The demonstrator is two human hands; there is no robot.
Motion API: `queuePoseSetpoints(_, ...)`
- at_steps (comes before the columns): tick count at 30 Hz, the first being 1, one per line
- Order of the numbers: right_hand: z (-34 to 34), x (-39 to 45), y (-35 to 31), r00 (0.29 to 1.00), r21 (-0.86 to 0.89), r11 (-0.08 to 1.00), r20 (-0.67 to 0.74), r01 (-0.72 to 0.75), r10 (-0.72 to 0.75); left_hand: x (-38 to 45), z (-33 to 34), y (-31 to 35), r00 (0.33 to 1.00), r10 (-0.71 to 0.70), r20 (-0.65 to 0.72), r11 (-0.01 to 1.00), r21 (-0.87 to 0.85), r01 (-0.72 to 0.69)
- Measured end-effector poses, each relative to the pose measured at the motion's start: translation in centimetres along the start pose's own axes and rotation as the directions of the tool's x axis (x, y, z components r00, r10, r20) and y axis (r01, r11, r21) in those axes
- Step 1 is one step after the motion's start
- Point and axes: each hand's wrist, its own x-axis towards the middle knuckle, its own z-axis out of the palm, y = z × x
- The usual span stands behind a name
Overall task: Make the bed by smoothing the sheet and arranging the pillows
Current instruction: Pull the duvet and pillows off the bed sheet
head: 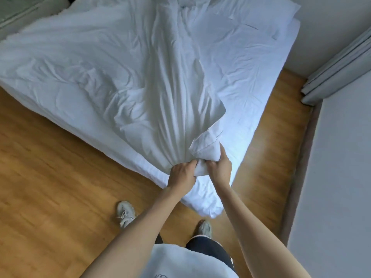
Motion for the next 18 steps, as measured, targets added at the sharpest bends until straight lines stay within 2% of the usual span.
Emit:
queuePoseSetpoints(2,-4.5,0.2,2.6,0.999,-0.046,0.999,0.044,0.008,-0.006,-0.5,2.9,4.2,1.0,-0.017,0.007,1.0,-0.004,0.017)
queuePoseSetpoints(5,-10.3,-1.3,6.4,0.999,-0.06,0.998,0.031,-0.02,0.022,-2.9,6.5,9.8,0.997,-0.052,0.058,0.999,-0.001,0.052)
queuePoseSetpoints(10,-15.5,-5.2,12.9,0.996,-0.072,0.993,-0.005,-0.093,0.093,-7.5,11.1,14.4,0.984,0.027,0.174,0.994,0.096,-0.044)
queuePoseSetpoints(11,-15.7,-6.1,14.4,0.991,-0.111,0.985,0.002,-0.135,0.136,-8.3,11.9,14.4,0.981,0.004,0.195,0.992,0.12,-0.028)
queuePoseSetpoints(13,-15.9,-7.7,17.2,0.961,-0.241,0.936,0.044,-0.256,0.274,-9.6,13.4,13.8,0.944,-0.06,0.323,0.973,0.231,-0.017)
queuePoseSetpoints(15,-16.0,-8.7,19.7,0.896,-0.452,0.828,0.123,-0.332,0.426,-10.7,14.4,12.8,0.873,-0.147,0.465,0.947,0.322,-0.012)
queuePoseSetpoints(18,-16.5,-9.1,21.7,0.82,-0.644,0.707,0.211,-0.292,0.531,-12.4,14.9,12.0,0.81,-0.225,0.542,0.936,0.35,0.025)
